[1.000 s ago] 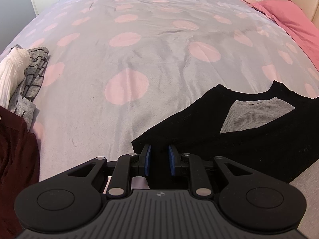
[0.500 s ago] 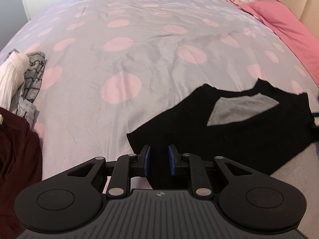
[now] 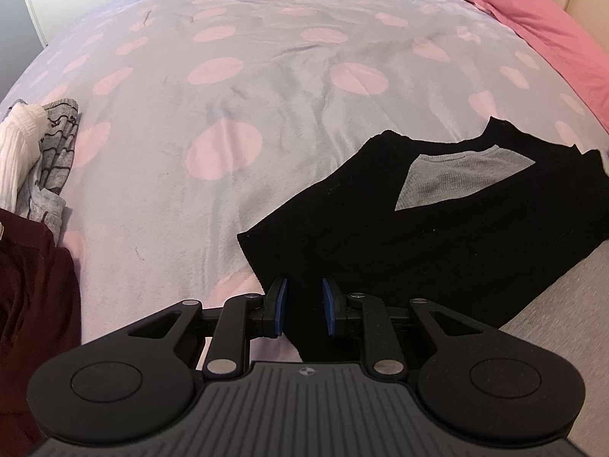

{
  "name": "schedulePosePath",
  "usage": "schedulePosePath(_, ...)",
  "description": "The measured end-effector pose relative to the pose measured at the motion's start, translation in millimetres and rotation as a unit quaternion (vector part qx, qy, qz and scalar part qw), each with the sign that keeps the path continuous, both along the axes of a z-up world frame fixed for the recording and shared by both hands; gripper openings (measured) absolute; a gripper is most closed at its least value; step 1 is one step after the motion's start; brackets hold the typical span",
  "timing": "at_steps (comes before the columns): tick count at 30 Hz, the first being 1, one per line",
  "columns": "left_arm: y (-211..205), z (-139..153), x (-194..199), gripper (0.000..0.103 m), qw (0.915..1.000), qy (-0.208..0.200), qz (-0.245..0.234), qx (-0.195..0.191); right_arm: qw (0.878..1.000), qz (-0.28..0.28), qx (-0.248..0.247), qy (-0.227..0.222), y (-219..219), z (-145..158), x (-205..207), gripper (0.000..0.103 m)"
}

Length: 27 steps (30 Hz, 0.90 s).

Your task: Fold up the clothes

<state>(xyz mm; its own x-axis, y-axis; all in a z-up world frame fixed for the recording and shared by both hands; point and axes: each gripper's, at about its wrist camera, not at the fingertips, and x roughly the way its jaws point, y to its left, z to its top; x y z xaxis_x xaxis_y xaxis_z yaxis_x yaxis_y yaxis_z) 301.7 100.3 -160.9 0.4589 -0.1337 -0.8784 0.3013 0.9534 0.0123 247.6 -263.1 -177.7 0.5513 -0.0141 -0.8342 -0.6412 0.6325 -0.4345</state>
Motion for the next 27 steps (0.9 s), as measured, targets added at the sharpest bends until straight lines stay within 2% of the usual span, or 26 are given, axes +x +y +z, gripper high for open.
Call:
schedulePosePath(3, 1.1, -0.5, -0.4, 0.019, 1.0000, -0.001, 0.000, 0.002, 1.000, -0.002, 0.017, 0.012, -3.3, 3.6, -5.6, 0.004)
schedulePosePath(8, 1.0, 1.1, -2.4, 0.019, 1.0000, -0.003, -0.001, 0.006, 0.999, 0.016, -0.010, 0.043, 7.6, -23.0, -12.5, 0.004)
schedulePosePath(11, 2.2, 6.1, -6.5, 0.019, 1.0000, -0.006, -0.004, 0.003, 0.999, 0.016, -0.022, 0.042, 12.4, -31.4, -13.8, 0.005)
schedulePosePath(15, 9.0, 17.8, -18.7, 0.019, 1.0000, 0.001, -0.003, -0.003, 0.999, -0.004, -0.004, 0.049, 8.9, -24.7, -12.6, 0.008)
schedulePosePath(18, 9.8, 23.0, -37.2, 0.020, 0.9995, 0.006, -0.030, -0.003, 0.999, -0.025, 0.014, 0.042, 0.5, -14.6, -15.4, 0.017)
schedulePosePath(20, 6.4, 23.5, -51.9, 0.024, 0.9987, 0.006, -0.050, 0.003, 0.998, -0.047, 0.028, 0.034, -6.9, -7.8, -18.0, 0.028)
schedulePosePath(22, 0.5, 22.8, -66.1, 0.043, 0.9976, 0.007, -0.068, 0.009, 0.995, -0.077, 0.050, 0.035, -15.6, -2.4, -21.0, 0.028)
schedulePosePath(23, -3.0, 22.0, -72.3, 0.046, 0.9970, 0.006, -0.077, 0.010, 0.993, -0.089, 0.062, 0.038, -18.5, -0.1, -24.6, 0.029)
schedulePosePath(25, -10.6, 19.5, -83.1, 0.046, 0.9953, 0.003, -0.095, 0.016, 0.990, -0.102, 0.089, 0.044, -25.6, 2.9, -31.7, 0.029)
schedulePosePath(27, -11.3, 14.5, -83.3, 0.046, 0.9959, -0.003, -0.087, 0.025, 0.986, -0.112, 0.113, 0.049, -29.2, 2.5, -38.3, 0.030)
